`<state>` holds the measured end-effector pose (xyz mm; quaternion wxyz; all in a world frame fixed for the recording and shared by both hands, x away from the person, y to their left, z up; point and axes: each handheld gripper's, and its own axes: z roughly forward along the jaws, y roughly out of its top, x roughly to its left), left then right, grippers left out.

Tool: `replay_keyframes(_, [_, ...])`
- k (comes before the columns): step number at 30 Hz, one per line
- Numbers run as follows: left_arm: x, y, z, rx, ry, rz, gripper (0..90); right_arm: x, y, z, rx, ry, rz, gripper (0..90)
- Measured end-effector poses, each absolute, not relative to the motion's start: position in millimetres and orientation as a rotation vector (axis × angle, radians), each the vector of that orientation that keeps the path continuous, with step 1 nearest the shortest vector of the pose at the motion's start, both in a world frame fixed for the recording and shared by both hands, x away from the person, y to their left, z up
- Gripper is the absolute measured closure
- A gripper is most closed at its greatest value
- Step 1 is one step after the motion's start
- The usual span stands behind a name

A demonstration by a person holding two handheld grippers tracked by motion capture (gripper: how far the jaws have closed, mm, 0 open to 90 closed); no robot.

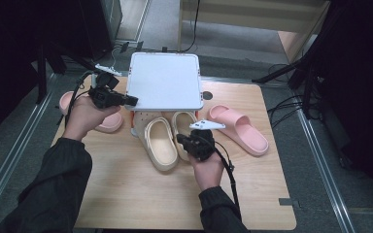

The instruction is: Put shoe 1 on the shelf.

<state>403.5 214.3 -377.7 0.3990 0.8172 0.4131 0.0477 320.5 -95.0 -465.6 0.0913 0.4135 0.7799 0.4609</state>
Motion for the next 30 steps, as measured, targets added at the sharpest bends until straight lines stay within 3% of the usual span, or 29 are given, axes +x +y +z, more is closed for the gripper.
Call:
replay_keyframes(17, [402, 213, -378, 2.068, 1.05, 0.13, 89.4, 271, -96, -494, 1.082, 2.466, 1.356, 90.0])
replay_keyframes(30, [402, 213, -378, 2.069, 1.049, 0.131, 89.5, 267, -86, -516, 1.041, 2.588, 1.264, 90.0])
